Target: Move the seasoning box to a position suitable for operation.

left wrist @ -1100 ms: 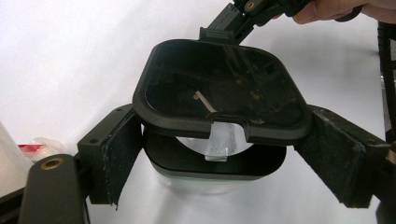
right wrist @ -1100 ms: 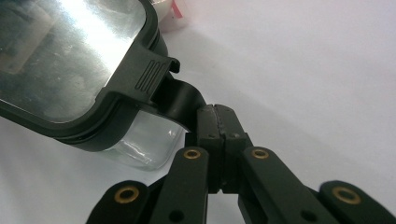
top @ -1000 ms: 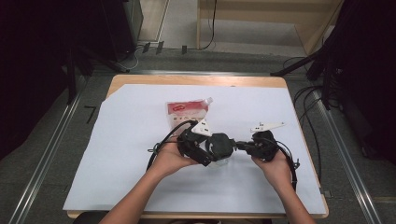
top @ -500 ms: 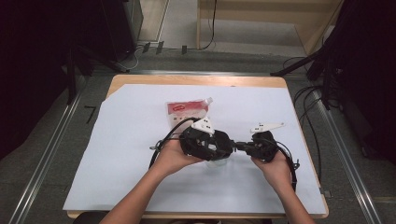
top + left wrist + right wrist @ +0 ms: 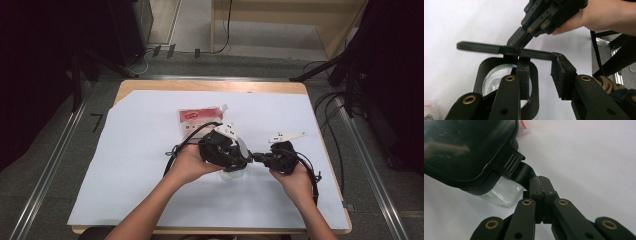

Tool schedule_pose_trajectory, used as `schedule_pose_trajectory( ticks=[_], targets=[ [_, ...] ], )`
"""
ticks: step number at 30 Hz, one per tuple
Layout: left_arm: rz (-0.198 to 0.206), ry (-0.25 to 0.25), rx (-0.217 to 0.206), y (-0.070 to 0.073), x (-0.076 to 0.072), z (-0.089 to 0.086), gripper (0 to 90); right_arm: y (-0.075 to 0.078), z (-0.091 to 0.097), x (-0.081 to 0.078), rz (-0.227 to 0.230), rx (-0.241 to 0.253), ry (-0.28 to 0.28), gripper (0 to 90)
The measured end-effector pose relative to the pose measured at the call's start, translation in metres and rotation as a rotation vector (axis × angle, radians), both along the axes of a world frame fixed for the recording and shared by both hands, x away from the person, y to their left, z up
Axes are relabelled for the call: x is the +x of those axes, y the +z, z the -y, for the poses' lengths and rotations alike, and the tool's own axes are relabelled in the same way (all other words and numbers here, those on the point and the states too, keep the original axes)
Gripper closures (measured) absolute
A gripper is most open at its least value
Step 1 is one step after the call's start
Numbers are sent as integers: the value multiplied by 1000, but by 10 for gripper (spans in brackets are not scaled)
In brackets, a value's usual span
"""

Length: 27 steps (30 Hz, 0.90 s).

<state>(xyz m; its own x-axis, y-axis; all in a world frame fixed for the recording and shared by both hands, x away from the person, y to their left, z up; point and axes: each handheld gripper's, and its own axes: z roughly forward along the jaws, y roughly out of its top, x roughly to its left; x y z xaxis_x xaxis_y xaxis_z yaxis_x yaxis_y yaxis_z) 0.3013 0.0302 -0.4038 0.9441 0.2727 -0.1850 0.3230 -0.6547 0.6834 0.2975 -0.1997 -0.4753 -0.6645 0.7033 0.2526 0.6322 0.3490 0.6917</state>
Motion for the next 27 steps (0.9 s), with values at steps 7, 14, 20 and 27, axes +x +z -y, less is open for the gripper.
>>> schedule_pose_trajectory(
  ticks=[7, 14, 20, 27],
  targets=[
    [-8, -14, -30, 1, 5, 9, 724, 0, 0, -1, -1, 2, 3, 900],
    [-16, -22, -50, -2, 8, 17, 746, 0, -1, -1, 3, 0, 0, 900],
    [-10, -30, -56, -6, 10, 22, 745, 0, -1, -2, 4, -2, -4, 900],
    [-39, -24, -80, -9, 13, 21, 736, 1, 0, -5, 1, -4, 0, 900]
  ],
)
